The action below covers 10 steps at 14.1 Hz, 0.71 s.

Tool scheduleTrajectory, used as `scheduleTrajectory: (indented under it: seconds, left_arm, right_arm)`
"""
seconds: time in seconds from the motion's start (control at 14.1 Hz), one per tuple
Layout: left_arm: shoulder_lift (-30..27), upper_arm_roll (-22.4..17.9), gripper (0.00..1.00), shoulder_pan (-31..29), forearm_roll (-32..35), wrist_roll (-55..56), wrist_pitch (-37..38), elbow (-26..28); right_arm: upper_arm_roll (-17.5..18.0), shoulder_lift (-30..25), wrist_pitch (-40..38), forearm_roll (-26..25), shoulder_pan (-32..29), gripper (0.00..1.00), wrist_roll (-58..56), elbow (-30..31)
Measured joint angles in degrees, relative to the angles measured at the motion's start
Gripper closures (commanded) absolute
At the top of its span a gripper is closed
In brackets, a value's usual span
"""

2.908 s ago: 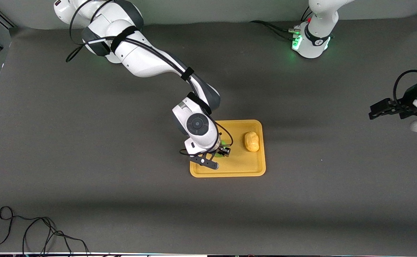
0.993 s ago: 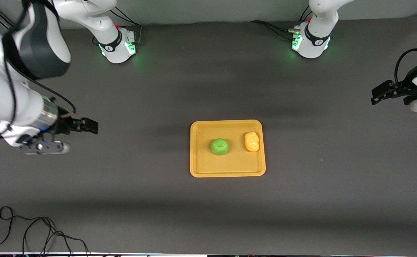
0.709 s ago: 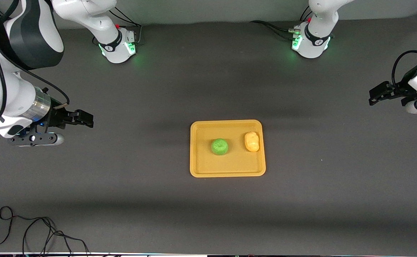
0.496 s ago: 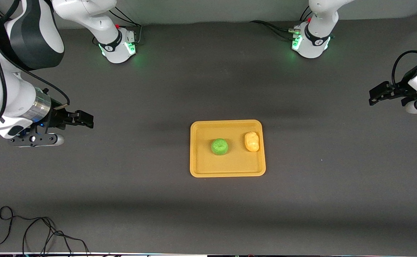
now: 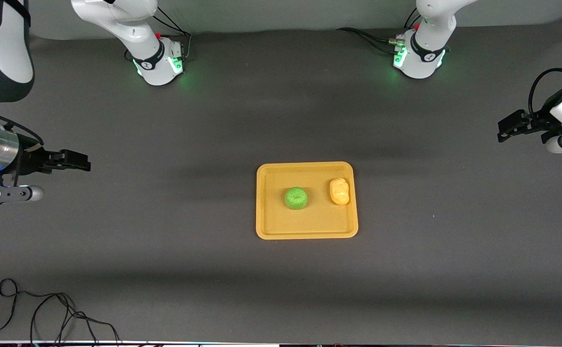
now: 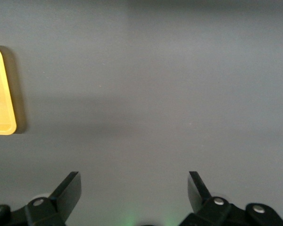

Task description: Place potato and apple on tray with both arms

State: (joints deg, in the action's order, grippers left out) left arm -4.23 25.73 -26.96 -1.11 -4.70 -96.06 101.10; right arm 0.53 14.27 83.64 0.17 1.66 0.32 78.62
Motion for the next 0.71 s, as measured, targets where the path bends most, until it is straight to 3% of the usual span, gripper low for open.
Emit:
scheduleTrajectory:
  seconds: [0.28,0.71]
  left_arm:
    - [0.02,-0.01,0.00,0.00,0.03,-0.01,0.00,0.08]
    - [0.02,-0.01,0.00,0.00,0.06,-0.03,0.00,0.21]
  right_arm:
    - [-0.07,-5.64,10.22,-0.39,-0.61,0.00,-0.36,10.72]
    - [0.19,-11.38,12.42,-0.40,-1.28,0.00,-0.36,18.76]
